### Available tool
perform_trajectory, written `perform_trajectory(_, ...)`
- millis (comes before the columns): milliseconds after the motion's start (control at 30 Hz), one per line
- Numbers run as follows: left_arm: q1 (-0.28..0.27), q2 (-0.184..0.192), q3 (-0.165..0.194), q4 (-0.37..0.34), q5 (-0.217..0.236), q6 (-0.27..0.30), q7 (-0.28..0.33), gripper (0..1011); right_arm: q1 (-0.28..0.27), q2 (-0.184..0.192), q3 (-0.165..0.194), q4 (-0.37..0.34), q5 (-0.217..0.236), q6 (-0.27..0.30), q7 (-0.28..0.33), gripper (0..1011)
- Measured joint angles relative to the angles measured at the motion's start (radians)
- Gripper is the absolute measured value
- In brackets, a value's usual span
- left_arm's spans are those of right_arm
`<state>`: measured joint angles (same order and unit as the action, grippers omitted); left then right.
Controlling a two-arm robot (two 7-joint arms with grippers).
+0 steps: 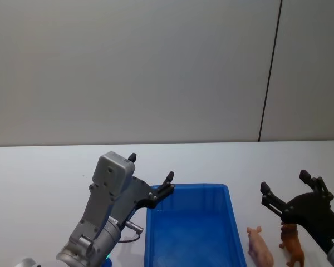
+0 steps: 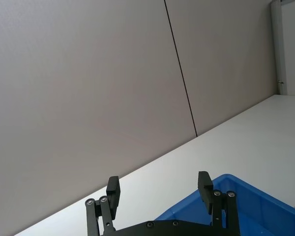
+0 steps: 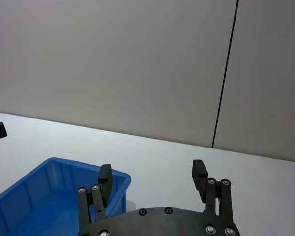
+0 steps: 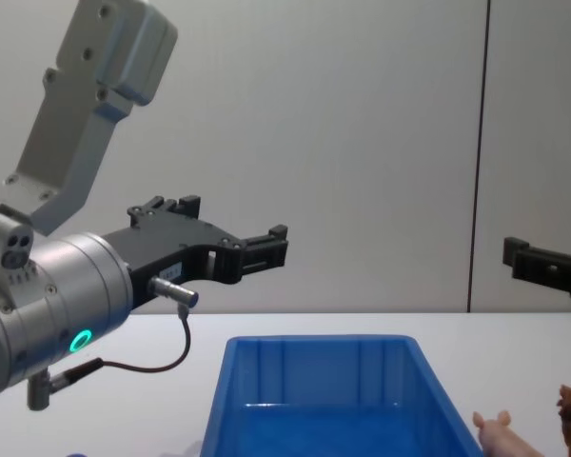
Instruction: Pick up the two dolls from the table and place them into the box.
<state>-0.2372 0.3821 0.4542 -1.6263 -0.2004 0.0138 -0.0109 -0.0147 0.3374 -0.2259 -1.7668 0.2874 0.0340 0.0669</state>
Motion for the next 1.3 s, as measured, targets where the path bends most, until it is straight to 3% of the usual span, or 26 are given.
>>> perform_trajectory(733,0.0,0.0,0.0,0.0,0.0,0.0,0.0,1001,-0.001,0.0,0.003,0.001,0.0,0.022,-0.007,1001)
perform_trajectory(1300,0.0,0.0,0.0,0.0,0.0,0.0,0.0,1001,-0.021,0.027,0.021,0.005,-0.02,0.17,-0.044,1001)
